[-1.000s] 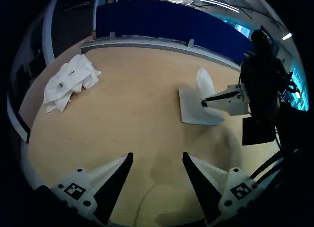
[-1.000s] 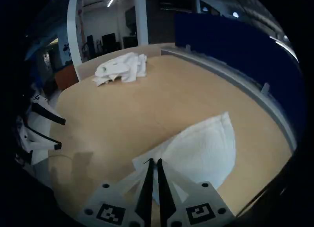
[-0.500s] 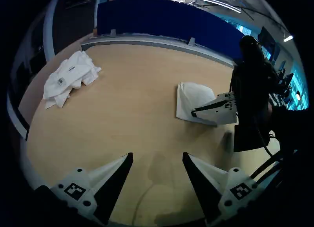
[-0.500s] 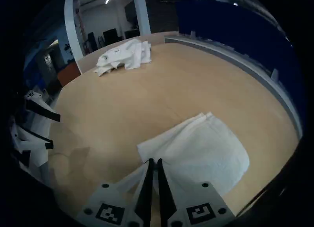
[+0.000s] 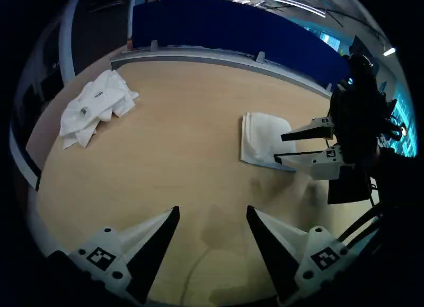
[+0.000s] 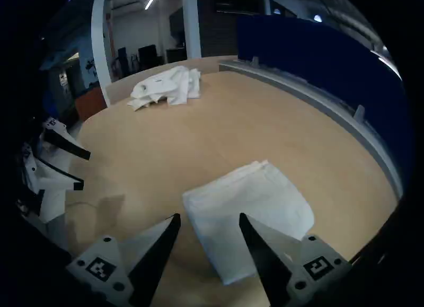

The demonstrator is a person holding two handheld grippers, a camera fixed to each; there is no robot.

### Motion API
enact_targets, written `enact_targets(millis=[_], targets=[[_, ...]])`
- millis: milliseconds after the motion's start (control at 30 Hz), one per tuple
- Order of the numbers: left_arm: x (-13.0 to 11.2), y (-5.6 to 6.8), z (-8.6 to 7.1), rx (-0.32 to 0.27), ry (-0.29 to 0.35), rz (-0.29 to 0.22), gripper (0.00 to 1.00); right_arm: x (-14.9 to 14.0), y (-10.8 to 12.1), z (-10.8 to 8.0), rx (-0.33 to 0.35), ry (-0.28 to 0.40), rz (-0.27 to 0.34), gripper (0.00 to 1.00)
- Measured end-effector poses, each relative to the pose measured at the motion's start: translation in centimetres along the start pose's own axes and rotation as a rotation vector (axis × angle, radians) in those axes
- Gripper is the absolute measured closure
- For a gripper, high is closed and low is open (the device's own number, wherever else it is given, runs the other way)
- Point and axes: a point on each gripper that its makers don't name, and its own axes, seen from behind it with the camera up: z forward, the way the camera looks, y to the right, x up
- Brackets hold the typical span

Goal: Fold towel

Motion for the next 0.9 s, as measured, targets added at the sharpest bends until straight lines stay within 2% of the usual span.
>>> enact_targets(millis=[267, 467, 800, 900], targets=[[0.1, 0.2, 0.1, -0.006, 0.0, 0.0, 0.07, -3.5, 1.3, -2.1, -0.082, -0.04, 0.04, 0.09], [0.2, 0.6, 0.3, -0.014, 0.001, 0.009, 0.07, -6.1, 1.8, -3.2, -0.113, -0.069, 0.081, 0.09], [0.2, 1.0, 0.5, -0.02, -0.002, 0.015, 0.07, -7.5, 2.2, -3.3, -0.136, -0.089, 0.108, 0.09], [0.3, 1.0, 0.5, -0.02, -0.001, 0.016, 0.07, -7.8, 2.2, -3.1, -0.143, -0.093, 0.107, 0.15]])
